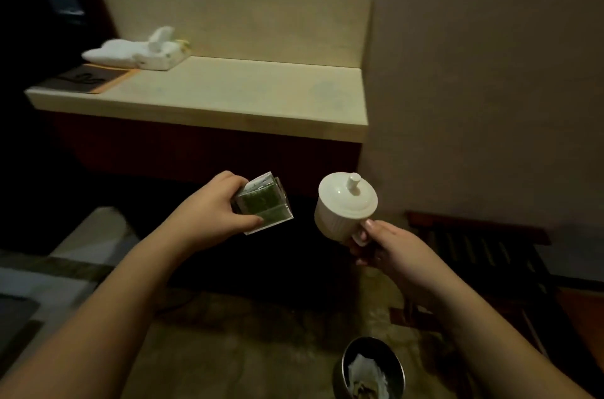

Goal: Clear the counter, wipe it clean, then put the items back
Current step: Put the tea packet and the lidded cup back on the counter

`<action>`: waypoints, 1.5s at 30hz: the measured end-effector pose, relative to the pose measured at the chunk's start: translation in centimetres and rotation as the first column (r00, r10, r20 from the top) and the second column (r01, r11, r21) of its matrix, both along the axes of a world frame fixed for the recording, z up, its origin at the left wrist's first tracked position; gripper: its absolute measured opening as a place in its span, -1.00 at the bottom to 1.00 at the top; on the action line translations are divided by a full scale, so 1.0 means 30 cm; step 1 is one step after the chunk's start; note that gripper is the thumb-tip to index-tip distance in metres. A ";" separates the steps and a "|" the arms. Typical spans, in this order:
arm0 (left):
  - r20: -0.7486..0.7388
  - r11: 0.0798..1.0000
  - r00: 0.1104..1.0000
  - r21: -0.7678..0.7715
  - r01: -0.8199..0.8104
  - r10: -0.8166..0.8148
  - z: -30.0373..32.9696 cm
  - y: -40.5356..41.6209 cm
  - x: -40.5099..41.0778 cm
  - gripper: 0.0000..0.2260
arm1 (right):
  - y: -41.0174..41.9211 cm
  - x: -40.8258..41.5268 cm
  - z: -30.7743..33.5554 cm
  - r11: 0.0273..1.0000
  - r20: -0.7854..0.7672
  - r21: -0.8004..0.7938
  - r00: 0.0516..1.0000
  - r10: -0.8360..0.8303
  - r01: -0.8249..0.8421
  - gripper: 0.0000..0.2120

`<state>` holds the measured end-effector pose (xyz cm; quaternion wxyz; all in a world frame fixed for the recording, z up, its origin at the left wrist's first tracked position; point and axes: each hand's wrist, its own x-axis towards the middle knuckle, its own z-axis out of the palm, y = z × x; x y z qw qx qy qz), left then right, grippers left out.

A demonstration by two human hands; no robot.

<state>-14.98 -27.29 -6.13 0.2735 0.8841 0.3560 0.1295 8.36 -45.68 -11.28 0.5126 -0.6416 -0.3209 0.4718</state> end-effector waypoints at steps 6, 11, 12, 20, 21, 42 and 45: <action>-0.013 0.992 0.992 0.039 -0.122 0.122 0.036 0.118 -0.264 -0.65 | 0.252 -0.167 0.074 0.989 -0.031 0.039 0.989 0.144 -0.142 -0.69; -0.058 0.971 0.975 0.125 -0.205 0.213 0.090 0.222 -0.371 -0.65 | 0.437 -0.259 0.156 0.975 -0.056 0.073 0.975 0.214 -0.210 -0.73; -0.061 0.965 0.971 0.140 -0.220 0.230 0.106 0.246 -0.385 -0.65 | 0.476 -0.270 0.172 0.972 -0.053 0.078 0.972 0.227 -0.222 -0.72; -0.067 0.901 0.928 0.272 -0.337 0.367 0.236 0.471 -0.413 -0.59 | 0.821 -0.291 0.296 0.934 -0.102 0.175 0.938 0.332 -0.311 -0.75; -0.061 0.892 0.923 0.289 -0.347 0.379 0.253 0.507 -0.411 -0.59 | 0.870 -0.286 0.312 0.930 -0.108 0.183 0.934 0.341 -0.318 -0.75; -0.087 0.856 0.887 0.320 -0.405 0.453 0.366 1.285 -0.288 -0.43 | 1.690 -0.201 0.430 0.952 -0.095 0.139 0.953 0.288 -0.274 -0.69; -0.133 0.869 0.894 0.332 -0.367 0.428 0.355 1.392 -0.290 -0.41 | 1.770 -0.213 0.409 0.964 -0.111 0.119 0.961 0.253 -0.240 -0.69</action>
